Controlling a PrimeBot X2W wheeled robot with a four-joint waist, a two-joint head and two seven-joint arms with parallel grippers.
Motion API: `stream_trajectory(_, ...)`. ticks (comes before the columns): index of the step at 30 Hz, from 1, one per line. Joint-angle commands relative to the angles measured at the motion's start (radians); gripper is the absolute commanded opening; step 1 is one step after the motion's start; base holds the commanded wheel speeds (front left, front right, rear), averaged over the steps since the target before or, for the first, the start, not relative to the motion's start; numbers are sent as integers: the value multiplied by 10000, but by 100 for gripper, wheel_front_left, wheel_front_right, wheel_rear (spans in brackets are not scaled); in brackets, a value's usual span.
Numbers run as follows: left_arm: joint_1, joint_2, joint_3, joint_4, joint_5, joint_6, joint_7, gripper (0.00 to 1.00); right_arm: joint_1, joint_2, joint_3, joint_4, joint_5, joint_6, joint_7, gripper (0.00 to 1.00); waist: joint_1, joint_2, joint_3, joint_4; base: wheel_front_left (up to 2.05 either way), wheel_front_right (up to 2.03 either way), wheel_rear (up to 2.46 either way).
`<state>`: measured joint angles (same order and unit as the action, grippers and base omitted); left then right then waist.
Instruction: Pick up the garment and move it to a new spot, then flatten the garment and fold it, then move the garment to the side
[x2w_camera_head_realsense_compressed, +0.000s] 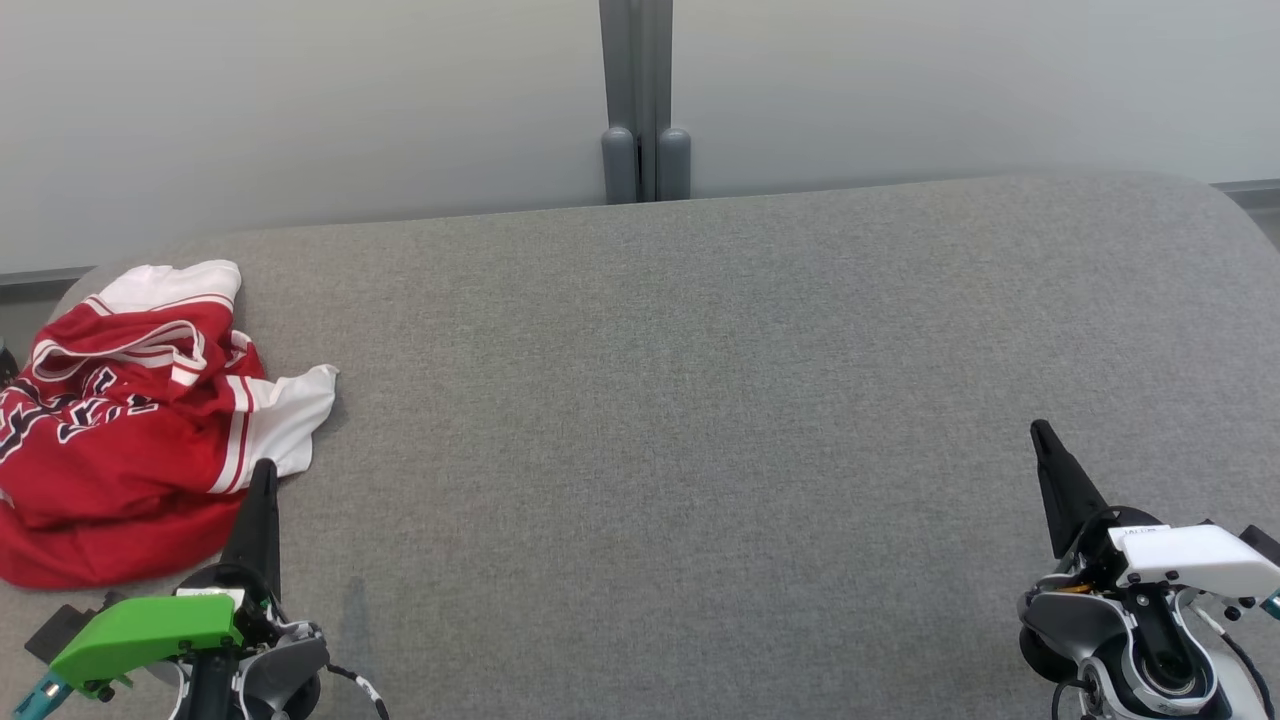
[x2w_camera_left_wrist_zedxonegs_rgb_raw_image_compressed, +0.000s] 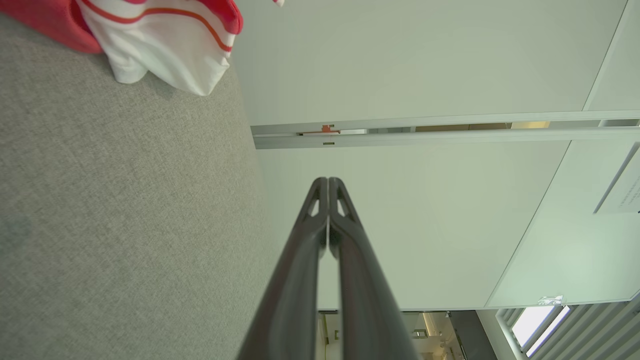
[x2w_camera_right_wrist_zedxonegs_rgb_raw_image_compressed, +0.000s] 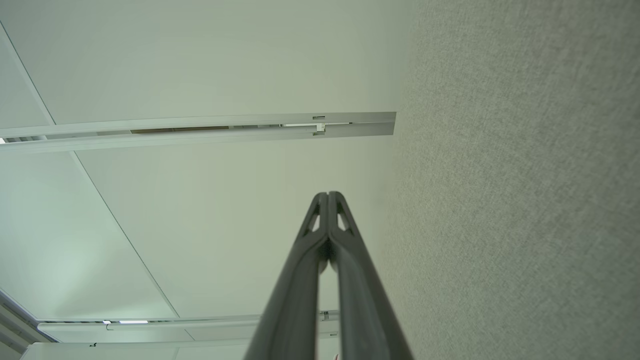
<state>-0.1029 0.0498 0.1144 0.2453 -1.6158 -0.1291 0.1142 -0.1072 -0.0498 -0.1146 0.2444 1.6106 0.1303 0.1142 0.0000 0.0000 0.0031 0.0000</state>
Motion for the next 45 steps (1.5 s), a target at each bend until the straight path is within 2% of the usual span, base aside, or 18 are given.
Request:
stream_trajectory(1,-150,16,10,1,59,-48,18,0,-53,-6,0,16,46,8,23,0,0,0,0,0,0,0,0)
stream_trajectory(19,-151,16,10,1,60,-48,18,0,-53,-6,0,16,46,8,23,0,0,0,0,0,0,0,0)
stream_trajectory(20,0,0,-1,0,0,0,0,100,0,0,0,0,0,0,0,100,0,0,0,0,0,0,0)
stream_trajectory(21,17,-4,-12,33,0,2,-12,0,17,8,5,35,-5,0,-4,0,0,0,0,-1,0,0,0)
stream_trajectory(22,75,-23,-16,122,-1,6,-13,100,72,31,5,122,-7,-2,-5,100,0,0,0,-1,0,0,0)
stream_trajectory(30,200,-41,-231,118,662,5,-374,100,228,11,308,190,-630,-1,-369,100,0,0,-33,2,0,0,0)
stream_trajectory(36,255,-21,-421,-129,2376,9,-660,100,298,30,442,5,-2179,1,-655,100,0,0,-52,12,0,0,0)
stream_trajectory(41,346,-23,-640,-378,3733,199,-886,100,389,34,610,-221,-3543,2,-884,100,0,0,-69,27,0,0,0)
stream_trajectory(45,378,-21,-848,-456,4468,292,-1057,100,456,33,902,-161,-4235,2,-1054,100,0,0,-89,57,0,0,0)
